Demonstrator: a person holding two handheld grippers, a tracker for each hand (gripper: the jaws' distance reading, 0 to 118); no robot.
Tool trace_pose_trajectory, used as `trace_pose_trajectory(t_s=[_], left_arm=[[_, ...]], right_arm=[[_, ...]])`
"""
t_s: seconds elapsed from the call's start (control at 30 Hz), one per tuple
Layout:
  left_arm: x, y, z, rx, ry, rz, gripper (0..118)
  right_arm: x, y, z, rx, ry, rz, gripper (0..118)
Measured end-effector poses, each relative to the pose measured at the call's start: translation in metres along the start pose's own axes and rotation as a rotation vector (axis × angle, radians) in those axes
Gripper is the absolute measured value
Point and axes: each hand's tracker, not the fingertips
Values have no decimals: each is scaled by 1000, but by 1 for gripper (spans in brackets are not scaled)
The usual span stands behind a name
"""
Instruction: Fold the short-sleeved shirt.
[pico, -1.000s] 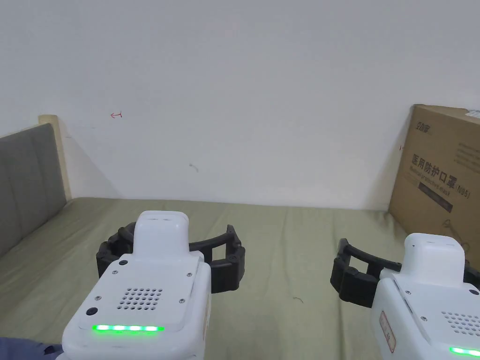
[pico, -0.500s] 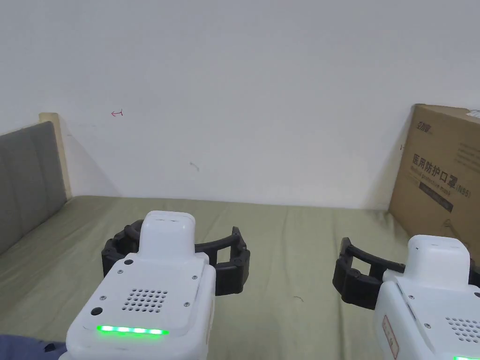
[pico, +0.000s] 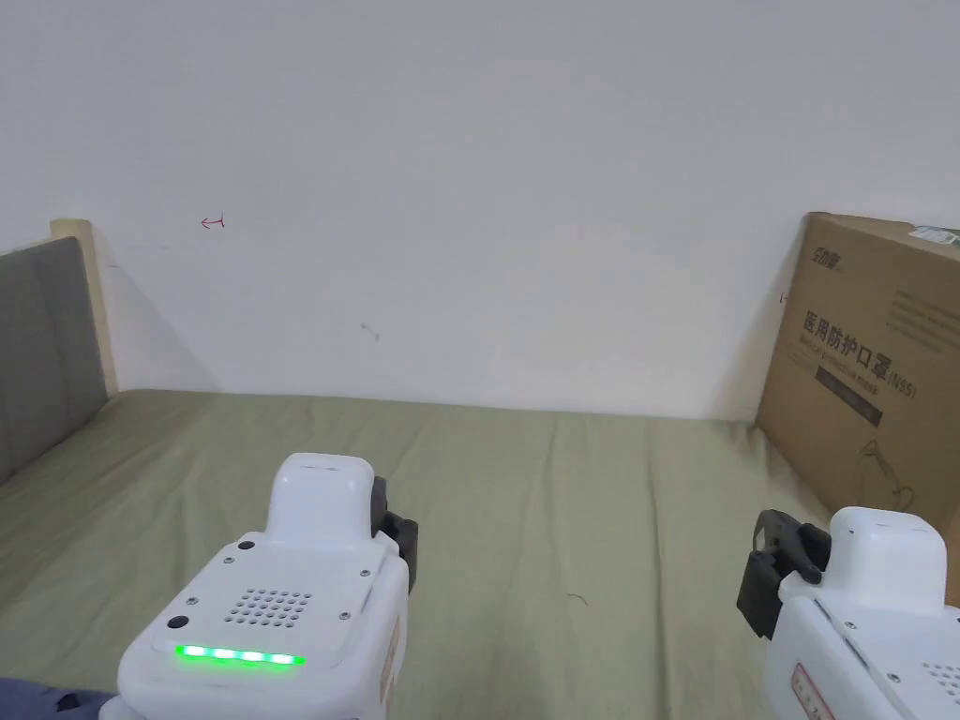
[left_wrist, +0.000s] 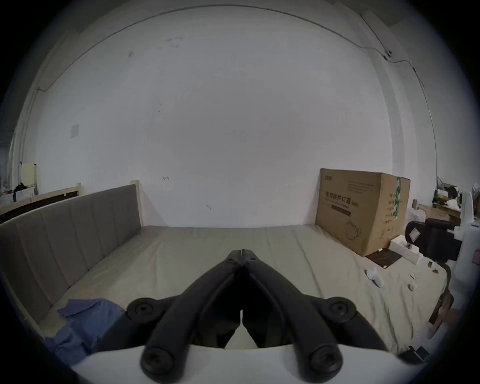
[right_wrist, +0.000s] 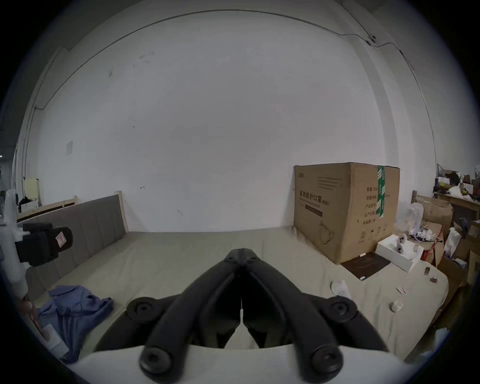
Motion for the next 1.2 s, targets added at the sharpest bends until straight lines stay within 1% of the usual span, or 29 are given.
trace_pose_trajectory(t_s=[0.2,0.3,0.4,0.5,0.57,0.63,0.67,0.73,0.77,0.83,0.87,0.97,1.07,1.13,1.2], left_arm=[[0,-2,-5,-20,-9,9,0],[-6,-3,-4,-23,2,4,0],[-18,-4,1,-30,21,-30,0],[-49,-6,12,-61,56,-16,0],[-83,-9,30,-76,152,-2,0],[-129,-9,58,-65,290,-1,0],[-147,-10,70,-60,345,9,0],[-188,-11,100,-48,468,52,0],[-201,-12,111,-42,496,80,0],[-220,-14,126,-45,514,119,0],[-225,-15,128,-52,523,105,0],[-232,-22,130,-80,554,57,0],[-245,-35,123,-132,541,89,0],[-272,-53,105,-303,483,176,0],[-310,-83,76,-563,392,298,0]], right_arm=[[0,0,-5,-16,-5,-3,0],[-8,-1,-9,-20,1,17,0],[-24,-3,-15,-26,37,37,0],[-57,-8,-26,-42,116,52,0],[-89,-12,-35,-68,195,36,0],[-131,-19,-41,-102,303,21,0],[-149,-22,-41,-113,349,30,0],[-193,-28,-38,-110,421,96,0],[-209,-30,-37,-114,465,90,0],[-235,-32,-35,-142,540,38,0],[-244,-33,-34,-150,561,32,0],[-267,-35,-32,-151,613,65,0],[-291,-40,-36,-197,700,123,0],[-305,-48,-40,-251,746,163,0],[-316,-58,-42,-294,772,198,0]])
